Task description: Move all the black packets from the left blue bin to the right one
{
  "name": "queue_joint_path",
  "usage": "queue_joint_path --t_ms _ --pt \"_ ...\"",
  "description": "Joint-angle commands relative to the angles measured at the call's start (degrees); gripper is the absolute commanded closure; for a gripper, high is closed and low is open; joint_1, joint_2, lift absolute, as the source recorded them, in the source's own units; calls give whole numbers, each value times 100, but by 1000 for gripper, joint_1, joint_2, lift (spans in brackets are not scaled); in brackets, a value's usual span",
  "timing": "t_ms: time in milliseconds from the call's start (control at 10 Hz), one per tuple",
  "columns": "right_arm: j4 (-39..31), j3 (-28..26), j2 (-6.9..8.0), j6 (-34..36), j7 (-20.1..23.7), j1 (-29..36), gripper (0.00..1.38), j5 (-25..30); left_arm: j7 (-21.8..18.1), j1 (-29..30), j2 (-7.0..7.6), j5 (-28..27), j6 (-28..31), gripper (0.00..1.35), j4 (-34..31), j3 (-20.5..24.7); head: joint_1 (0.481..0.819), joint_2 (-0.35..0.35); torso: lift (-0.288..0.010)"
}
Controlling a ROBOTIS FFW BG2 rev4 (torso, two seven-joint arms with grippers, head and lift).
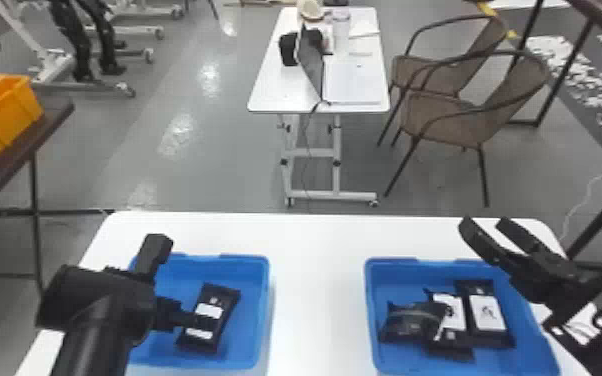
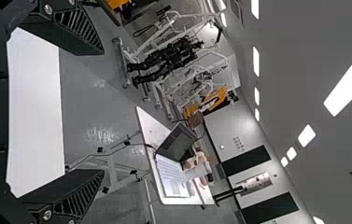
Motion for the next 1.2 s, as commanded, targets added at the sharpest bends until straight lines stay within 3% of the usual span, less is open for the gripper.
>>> queue_joint_path --t_ms 0,200,500,800,900,1000,1100 --pt "18 0 5 0 6 17 110 -31 78 -193 5 43 -230 -1 445 -66 695 56 0" --pt "80 17 5 0 24 8 110 -101 184 -527 41 122 -502 -1 1165 -250 695 47 0" --pt "115 17 5 0 41 25 111 -162 368 -614 41 281 -581 -1 1411 -285 695 35 0" --pt "150 26 5 0 41 17 110 -224 404 -667 67 158 -484 305 1403 -479 695 34 0" --pt "150 35 5 0 41 17 111 -224 404 -676 76 184 -467 449 1403 -479 695 35 0" --pt "150 35 5 0 50 17 111 -224 360 -685 102 193 -432 708 1403 -496 695 35 0" --pt "159 35 5 0 50 17 111 -224 263 -685 128 184 -397 803 1376 -514 695 36 0"
